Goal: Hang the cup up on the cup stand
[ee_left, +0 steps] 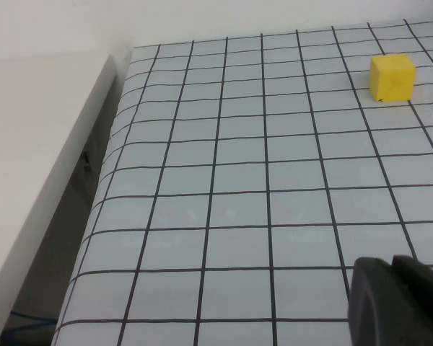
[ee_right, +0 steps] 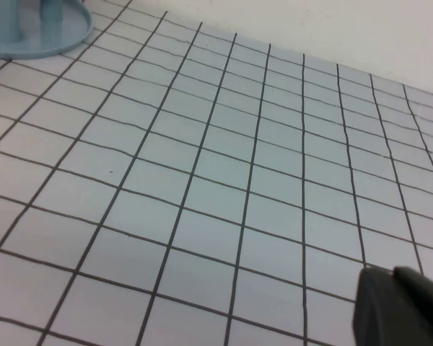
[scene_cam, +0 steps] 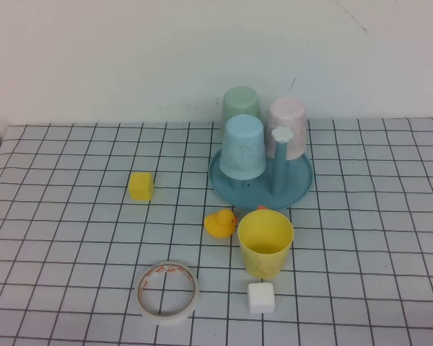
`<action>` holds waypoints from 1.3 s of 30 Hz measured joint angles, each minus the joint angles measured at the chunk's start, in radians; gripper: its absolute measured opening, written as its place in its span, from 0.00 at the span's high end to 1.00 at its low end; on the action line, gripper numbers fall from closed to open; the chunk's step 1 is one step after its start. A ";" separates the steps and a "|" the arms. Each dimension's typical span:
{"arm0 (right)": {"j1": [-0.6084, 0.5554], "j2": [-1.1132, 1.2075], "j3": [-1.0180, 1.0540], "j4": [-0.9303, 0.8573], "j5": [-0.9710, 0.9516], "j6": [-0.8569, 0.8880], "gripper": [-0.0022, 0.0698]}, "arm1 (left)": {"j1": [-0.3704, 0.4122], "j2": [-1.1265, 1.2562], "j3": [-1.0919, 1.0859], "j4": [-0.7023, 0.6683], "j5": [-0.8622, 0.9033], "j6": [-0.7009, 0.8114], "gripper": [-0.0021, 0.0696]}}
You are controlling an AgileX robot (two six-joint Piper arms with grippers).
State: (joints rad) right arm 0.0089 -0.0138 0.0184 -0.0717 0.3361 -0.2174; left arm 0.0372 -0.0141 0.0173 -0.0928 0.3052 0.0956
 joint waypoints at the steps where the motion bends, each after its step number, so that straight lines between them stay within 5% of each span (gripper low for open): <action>1: 0.000 0.000 0.000 0.000 0.000 0.000 0.97 | 0.000 0.000 0.000 0.000 0.000 0.000 0.97; 39: 0.000 0.000 0.006 -0.052 -0.040 0.011 0.97 | 0.000 0.000 0.000 0.000 0.000 0.000 0.97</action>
State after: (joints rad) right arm 0.0089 -0.0138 0.0244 -0.1232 0.2964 -0.2065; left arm 0.0372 -0.0141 0.0173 -0.0928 0.3052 0.0954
